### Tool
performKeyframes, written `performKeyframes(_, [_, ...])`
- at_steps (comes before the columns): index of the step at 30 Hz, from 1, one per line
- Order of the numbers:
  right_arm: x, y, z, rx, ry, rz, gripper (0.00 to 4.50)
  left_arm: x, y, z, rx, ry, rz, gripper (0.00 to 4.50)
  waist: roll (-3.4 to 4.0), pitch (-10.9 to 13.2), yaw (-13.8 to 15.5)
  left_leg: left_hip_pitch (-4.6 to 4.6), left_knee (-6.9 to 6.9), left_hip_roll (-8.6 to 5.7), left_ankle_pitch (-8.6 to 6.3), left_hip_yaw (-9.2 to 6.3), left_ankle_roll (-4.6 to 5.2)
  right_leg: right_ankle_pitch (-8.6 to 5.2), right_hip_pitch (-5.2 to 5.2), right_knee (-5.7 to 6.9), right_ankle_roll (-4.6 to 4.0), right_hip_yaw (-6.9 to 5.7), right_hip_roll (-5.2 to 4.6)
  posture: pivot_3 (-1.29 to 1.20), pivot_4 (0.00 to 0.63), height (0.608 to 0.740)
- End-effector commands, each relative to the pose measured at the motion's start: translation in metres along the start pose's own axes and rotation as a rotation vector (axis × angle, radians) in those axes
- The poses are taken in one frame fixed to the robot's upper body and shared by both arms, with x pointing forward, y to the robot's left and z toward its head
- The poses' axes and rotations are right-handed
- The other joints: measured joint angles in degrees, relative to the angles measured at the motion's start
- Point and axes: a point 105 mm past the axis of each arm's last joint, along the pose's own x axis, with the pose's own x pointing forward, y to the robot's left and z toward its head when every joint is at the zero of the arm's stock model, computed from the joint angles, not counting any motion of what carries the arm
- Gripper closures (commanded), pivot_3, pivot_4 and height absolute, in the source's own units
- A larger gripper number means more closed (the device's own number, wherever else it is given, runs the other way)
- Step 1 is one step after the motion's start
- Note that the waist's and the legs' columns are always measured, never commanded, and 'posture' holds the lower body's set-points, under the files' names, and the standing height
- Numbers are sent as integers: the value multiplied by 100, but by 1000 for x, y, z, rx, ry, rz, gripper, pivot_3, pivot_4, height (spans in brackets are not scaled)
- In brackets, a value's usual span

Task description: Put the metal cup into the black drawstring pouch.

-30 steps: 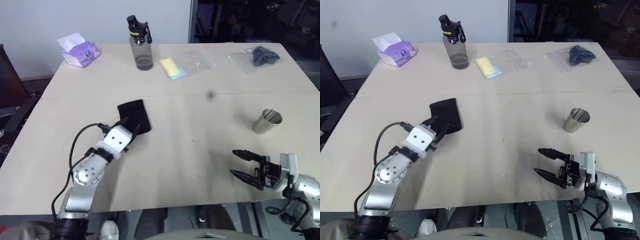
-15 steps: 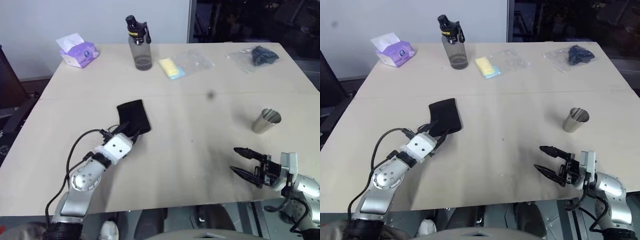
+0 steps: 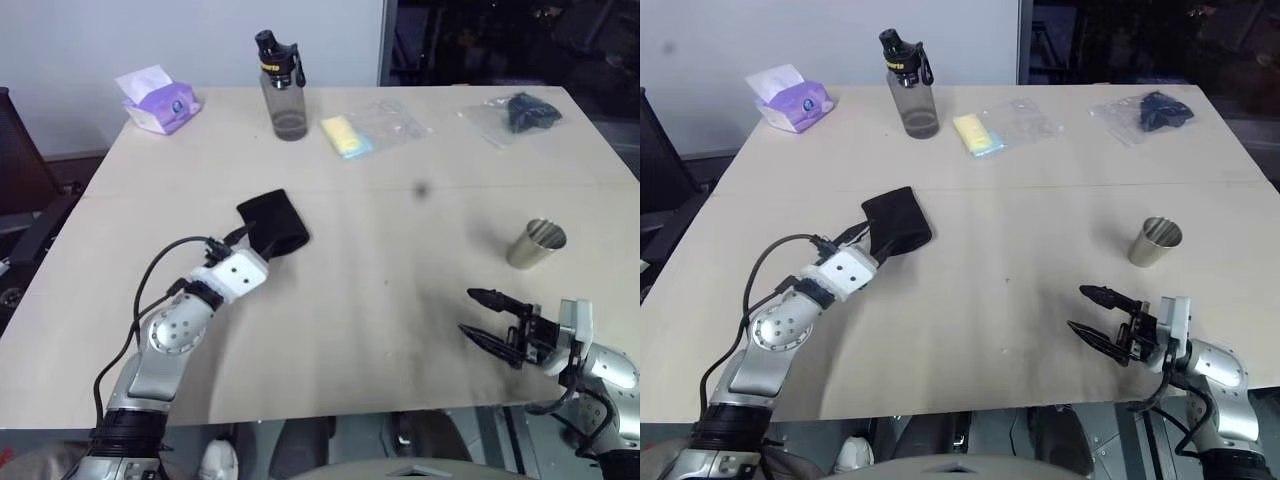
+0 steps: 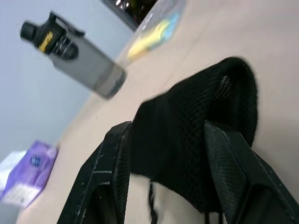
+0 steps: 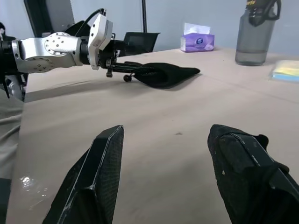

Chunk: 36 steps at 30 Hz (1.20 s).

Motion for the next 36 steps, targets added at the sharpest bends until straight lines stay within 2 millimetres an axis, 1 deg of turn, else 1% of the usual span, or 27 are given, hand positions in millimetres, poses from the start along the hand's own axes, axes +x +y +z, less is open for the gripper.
performKeyframes(1, [-2,-1,6,-37,-17,-23,1421,-3,2,-6,-30,21,16,2966,0,0,-1,0,0,1,0,-1,0,0,0,0,0,-1,1,0,150,740])
performKeyframes(2, [-2,-1,6,-37,-17,-25,1421,-3,2,-7,-34,25,19,3366,1,0,1,1,0,2,0,-2,0,-2,0,1,-3,-2,2,0,150,740])
performKeyframes(3, [-2,-2,7,-37,-18,-31,1421,-2,4,-8,-33,31,22,3667,0,0,4,1,0,2,0,-4,0,-7,0,2,-11,-4,2,0,150,740])
performKeyframes(4, [-2,-3,7,-38,-21,-38,1421,0,5,-9,-35,37,26,4230,0,0,5,3,1,2,0,-4,0,-8,1,3,-9,-5,3,0,150,740])
performKeyframes(5, [-2,-3,7,-38,-23,-43,1421,1,6,-10,-35,40,27,4371,1,0,8,6,3,2,0,-3,0,-11,3,4,-4,-4,3,0,150,740])
performKeyframes(10, [-1,-4,8,-41,-27,-52,1421,7,1,-13,-38,62,-7,4371,1,0,36,14,7,1,0,5,0,-18,10,6,7,1,1,0,150,740])
performKeyframes(12, [-1,-5,8,-41,-28,-55,1421,8,0,-13,-55,59,-7,4371,2,-1,50,15,5,1,0,5,0,-8,9,6,-9,2,1,0,150,740])
performKeyframes(17, [1,-5,8,-40,-33,-64,1421,8,3,-13,-70,58,13,4371,2,-1,56,15,4,1,0,5,0,-7,10,6,-10,1,1,0,150,740])
performKeyframes(20, [3,-10,11,-60,-33,-102,1421,11,6,-7,-98,36,22,4371,2,-1,60,15,5,1,0,6,0,-8,10,6,-8,2,0,0,150,740])
performKeyframes(21, [4,-17,12,-79,-21,-145,1421,13,7,-1,-129,11,24,4371,2,-1,60,15,5,1,0,5,0,-9,10,6,-8,1,1,0,150,740])
performKeyframes(22, [5,-28,13,-121,8,-219,1421,15,8,10,-176,-28,10,4371,2,-1,59,15,5,1,0,6,0,-9,10,6,-8,2,0,0,150,740])
performKeyframes(23, [4,-41,13,-193,63,-302,1421,18,7,23,-229,-76,-18,4371,2,-1,58,15,5,1,0,7,0,-8,10,7,-8,2,0,0,150,740])
performKeyframes(24, [5,-51,14,-277,118,-342,1421,23,13,39,-302,-123,-18,4371,2,-1,57,9,9,1,0,7,0,-8,7,7,-8,2,1,0,150,740])
performKeyframes(25, [9,-54,18,-334,146,-327,1421,28,21,52,-384,-157,5,4371,1,0,57,1,14,0,1,7,-1,-8,2,8,-8,2,0,0,150,740])
performKeyframes(26, [17,-50,21,-380,169,-264,1421,32,27,61,-447,-173,12,4371,0,0,74,-1,18,-2,1,5,-1,-7,2,8,-8,1,0,0,150,740])
performKeyframes(27, [26,-45,25,-421,179,-197,1421,37,29,68,-491,-177,-6,4371,0,0,79,-6,21,-4,1,0,-1,-6,2,8,-8,-3,1,0,150,740])
performKeyframes(29, [46,-43,43,-509,154,-166,1421,45,23,78,-563,-168,-70,4371,0,-5,65,-7,22,-5,1,-5,-1,4,4,8,8,-5,2,0,150,740])
performKeyframes(30, [52,-47,52,-546,153,-185,1421,47,21,82,-594,-166,-92,4371,2,-4,49,-4,18,-5,1,-6,-1,6,6,8,11,-4,4,0,150,740])
performKeyframes(31, [54,-56,60,-596,192,-230,1421,50,20,86,-629,-161,-105,4371,3,-3,2,-5,15,-5,1,-8,-1,7,3,9,12,-4,7,0,150,740])
performKeyframes(32, [52,-65,64,-636,250,-267,1421,51,19,89,-660,-157,-117,4371,4,-2,-52,-5,15,-3,1,-9,-1,7,2,9,13,-2,11,0,150,740])
performKeyframes(34, [43,-93,83,-709,371,-380,1421,51,17,94,-786,-157,-118,4371,2,-1,-70,-6,16,-4,1,-11,-1,7,2,9,13,-2,10,0,150,740])
performKeyframes(36, [35,-108,96,-748,463,-395,1421,50,14,95,-859,-148,-118,4371,0,1,-63,-11,20,-11,1,-10,-1,7,3,7,12,0,5,0,150,740])
